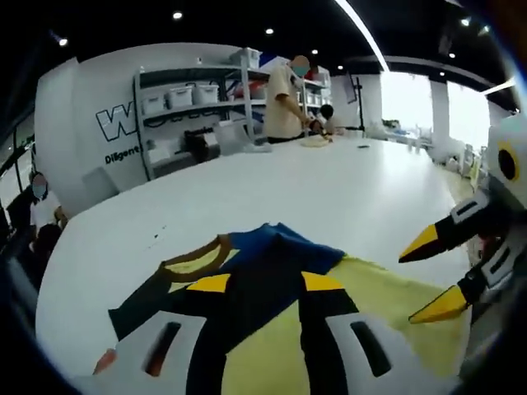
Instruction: Fold the garment on the visible template until the final outline fits inside the template.
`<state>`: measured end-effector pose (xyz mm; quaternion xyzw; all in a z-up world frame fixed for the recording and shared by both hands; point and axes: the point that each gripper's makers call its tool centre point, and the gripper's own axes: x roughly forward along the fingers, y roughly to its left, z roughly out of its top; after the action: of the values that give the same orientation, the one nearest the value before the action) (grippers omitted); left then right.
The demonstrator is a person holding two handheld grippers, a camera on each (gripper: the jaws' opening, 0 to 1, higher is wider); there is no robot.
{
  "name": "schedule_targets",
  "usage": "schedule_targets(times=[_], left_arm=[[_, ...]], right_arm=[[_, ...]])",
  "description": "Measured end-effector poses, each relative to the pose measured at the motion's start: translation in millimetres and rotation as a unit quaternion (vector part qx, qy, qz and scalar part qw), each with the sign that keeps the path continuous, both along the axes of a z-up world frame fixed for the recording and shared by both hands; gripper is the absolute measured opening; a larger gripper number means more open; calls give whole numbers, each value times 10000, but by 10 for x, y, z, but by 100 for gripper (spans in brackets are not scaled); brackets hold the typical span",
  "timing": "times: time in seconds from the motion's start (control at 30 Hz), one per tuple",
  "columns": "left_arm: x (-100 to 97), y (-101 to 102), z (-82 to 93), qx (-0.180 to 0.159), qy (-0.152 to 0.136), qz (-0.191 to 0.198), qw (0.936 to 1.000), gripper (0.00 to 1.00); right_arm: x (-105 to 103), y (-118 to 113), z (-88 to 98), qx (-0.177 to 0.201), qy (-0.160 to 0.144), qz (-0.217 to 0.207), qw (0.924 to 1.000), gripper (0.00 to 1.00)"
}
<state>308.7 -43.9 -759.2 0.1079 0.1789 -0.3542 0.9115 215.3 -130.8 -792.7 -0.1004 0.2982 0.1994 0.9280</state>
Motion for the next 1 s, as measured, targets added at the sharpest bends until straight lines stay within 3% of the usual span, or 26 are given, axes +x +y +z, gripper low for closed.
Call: schedule_targets(times=[0.1, 0.17, 0.23, 0.33, 0.43, 0.57, 0.63, 0.67, 0.73, 0.83, 0.9, 1.0], left_arm=[[-123, 280, 24, 80, -10, 176, 9998, 35], [-251, 490, -35, -42, 395, 486, 9980, 54], [-327, 663, -90, -28, 618, 693, 9957, 71], [-446, 930, -125, -90, 875, 1033, 9908, 81], [-557, 1080, -45, -271, 734, 1169, 9901, 92], [-750, 1203, -75, -319, 894, 1214, 9881, 99], [-809, 1225, -106, -308, 988, 1187, 9875, 99], [-897, 1242, -158, -385, 1236, 1208, 9842, 99], [-988, 1294, -214, -478, 1371, 1175, 9824, 97], [-1142, 1354, -300, -343, 1567, 1114, 9807, 95], [-1279, 1375, -344, -436, 1810, 1060, 9768, 95], [-1440, 1443, -402, -273, 1987, 951, 9751, 93]], right_arm=[[-7, 23, 5, -23, -10, 47, 10000, 39], [-24, 46, -1, -38, 7, 87, 10000, 39], [-32, 54, 1, -54, 5, 108, 9999, 40], [-58, 69, -7, -94, 19, 154, 9998, 40], [-70, 83, 3, -106, 19, 186, 9998, 40], [-94, 67, 60, -125, -19, 200, 9997, 40], [-106, 59, 72, -133, -25, 199, 9997, 40], [-116, 54, 80, -144, -26, 200, 9997, 40], [-142, 38, 103, -147, -29, 202, 9997, 41], [-207, -15, 139, -183, -7, 185, 9997, 41], [-254, -69, 141, -201, 18, 161, 9997, 41], [-342, -160, 86, -236, 210, 115, 9994, 42]])
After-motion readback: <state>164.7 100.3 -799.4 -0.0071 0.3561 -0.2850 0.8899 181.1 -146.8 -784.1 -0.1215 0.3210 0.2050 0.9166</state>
